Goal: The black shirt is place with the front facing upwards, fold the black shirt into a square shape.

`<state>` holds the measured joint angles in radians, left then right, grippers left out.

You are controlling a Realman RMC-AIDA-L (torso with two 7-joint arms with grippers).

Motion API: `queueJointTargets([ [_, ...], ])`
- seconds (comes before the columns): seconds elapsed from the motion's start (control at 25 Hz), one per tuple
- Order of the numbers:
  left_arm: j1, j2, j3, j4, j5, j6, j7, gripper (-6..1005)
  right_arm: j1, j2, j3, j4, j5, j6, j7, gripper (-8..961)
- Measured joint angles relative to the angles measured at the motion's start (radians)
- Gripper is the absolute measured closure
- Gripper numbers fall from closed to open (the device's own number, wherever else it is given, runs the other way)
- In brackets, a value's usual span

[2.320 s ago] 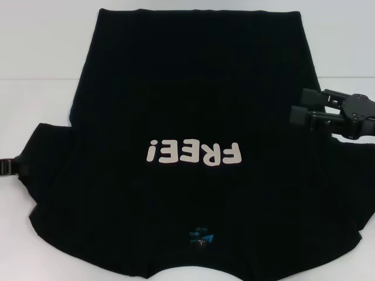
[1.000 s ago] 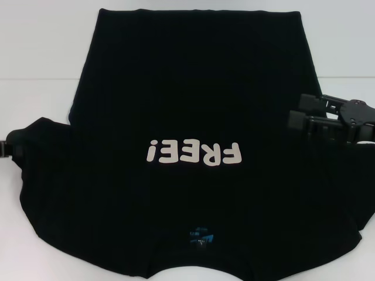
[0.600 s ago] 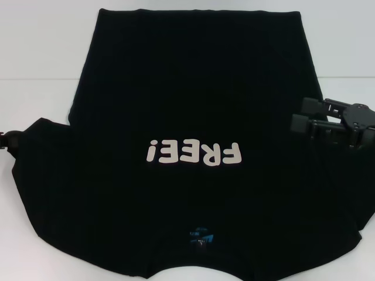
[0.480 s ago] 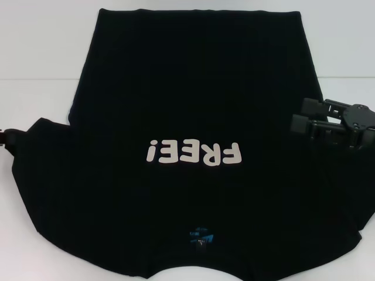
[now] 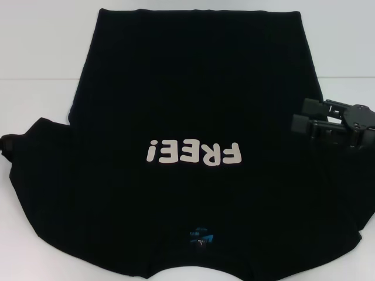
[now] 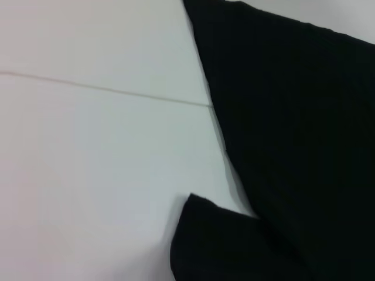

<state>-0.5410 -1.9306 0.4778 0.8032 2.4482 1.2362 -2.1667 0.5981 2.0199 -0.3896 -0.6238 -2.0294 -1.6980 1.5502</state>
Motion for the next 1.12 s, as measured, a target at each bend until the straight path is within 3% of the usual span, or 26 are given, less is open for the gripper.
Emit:
queueJointTargets([
  [0.52,0.029,-0.013,-0.004,-0.003,-0.003,0.069,-0.010,941,0.003,-0.003,0.000,-0.001,0.002,0.000,-0.004,65],
  [1.12,0.041,-0.015,-0.034,0.004,0.000,0.050,-0.031,929,0.000,-0.004,0.000,-0.001,0.011,0.002,-0.006,65],
])
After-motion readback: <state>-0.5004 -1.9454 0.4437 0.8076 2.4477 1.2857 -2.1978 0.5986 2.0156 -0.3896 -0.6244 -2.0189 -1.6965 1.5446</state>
